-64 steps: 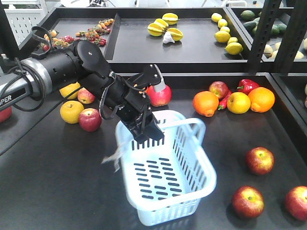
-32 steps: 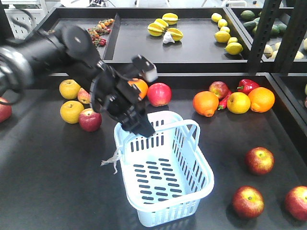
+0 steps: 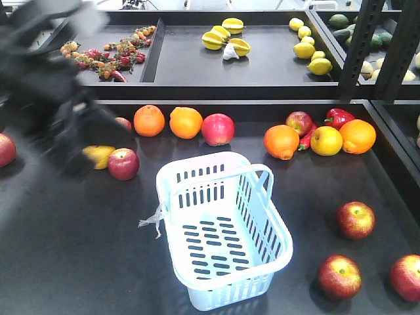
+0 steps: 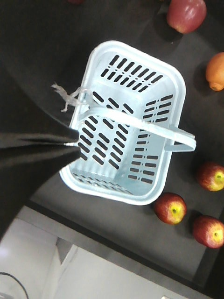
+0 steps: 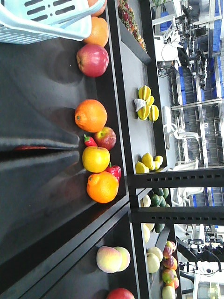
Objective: Pick three apples into basket with both arms
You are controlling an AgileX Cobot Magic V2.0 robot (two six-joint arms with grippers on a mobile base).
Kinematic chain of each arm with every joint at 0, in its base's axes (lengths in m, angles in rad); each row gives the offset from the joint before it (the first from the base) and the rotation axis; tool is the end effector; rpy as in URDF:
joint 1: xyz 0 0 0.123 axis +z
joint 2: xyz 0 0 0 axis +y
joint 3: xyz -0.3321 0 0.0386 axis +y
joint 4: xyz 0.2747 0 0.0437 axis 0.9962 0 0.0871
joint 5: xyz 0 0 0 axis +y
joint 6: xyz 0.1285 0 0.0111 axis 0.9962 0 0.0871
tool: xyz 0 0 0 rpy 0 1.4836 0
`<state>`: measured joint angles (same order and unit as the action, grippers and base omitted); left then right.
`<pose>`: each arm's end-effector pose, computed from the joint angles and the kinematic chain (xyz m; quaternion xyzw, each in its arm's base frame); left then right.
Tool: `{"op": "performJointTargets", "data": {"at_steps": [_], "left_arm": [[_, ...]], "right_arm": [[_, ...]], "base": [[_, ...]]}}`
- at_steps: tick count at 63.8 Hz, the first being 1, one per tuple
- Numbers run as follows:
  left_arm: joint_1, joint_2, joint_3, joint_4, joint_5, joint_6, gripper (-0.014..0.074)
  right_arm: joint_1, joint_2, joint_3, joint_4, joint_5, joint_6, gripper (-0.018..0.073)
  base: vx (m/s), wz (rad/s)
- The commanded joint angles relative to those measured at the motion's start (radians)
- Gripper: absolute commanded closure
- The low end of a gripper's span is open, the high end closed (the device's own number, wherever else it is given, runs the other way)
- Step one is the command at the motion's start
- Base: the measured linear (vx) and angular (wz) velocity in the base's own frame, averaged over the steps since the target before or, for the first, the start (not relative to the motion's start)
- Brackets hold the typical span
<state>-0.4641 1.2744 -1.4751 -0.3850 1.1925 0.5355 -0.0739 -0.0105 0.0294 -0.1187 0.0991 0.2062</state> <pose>0.2280 -0.1645 0.4564 0.4370 0.8183 -0.1795 0.3275 0.0716 -0.0068 0.1926 0.0621 0.7150 0.0007 0.6964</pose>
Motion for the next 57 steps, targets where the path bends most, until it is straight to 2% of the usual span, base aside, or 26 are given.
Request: {"op": "performJointTargets", "data": {"at_steps": [1,8,23,32,45,52,57], "left_arm": [[-0.001,-0.170,0.127,-0.025,-0.149,-0.021,0.0604],[-0.001,-0.339,0.331,-0.025,-0.270,-0.037,0.0604],[-0.001,-0.690,0.801,-0.026,-0.551,-0.150,0.0604],[-0.001,-0.817,1.014,-0.028,-0.616,-0.155,0.0604],[-0.001,-0.891,1.124,-0.120,-0.708,-0.156,0.0604],[-0.001,-0.893,1.129,-0.130,-0.743,-0.155,0.0604],[-0.001,-0.893,1.130,-0.130,-0.743,-0.155,0.0604]], "right_arm": [[-0.006,-0.011,0.014,-0.004,-0.074,-0.007,0.0564],[-0.006,-0.011,0.014,-0.004,-0.074,-0.007,0.0564],[-0.006,-0.011,0.014,-0.004,-0.074,-0.007,0.0564],[-0.006,-0.011,0.014,-0.004,-0.074,-0.007,0.0564],[-0.006,-0.011,0.014,-0.004,-0.074,-0.007,0.0564],[-0.006,-0.011,0.014,-0.003,-0.093,-0.006,0.0564],[-0.006,-0.011,0.014,0.039,-0.165,0.044,0.0564]], "base": [[0.00,0.00],[0.00,0.00],[0.00,0.00],[0.00,0.00],[0.00,0.00],[0.00,0.00],[0.00,0.00]]}}
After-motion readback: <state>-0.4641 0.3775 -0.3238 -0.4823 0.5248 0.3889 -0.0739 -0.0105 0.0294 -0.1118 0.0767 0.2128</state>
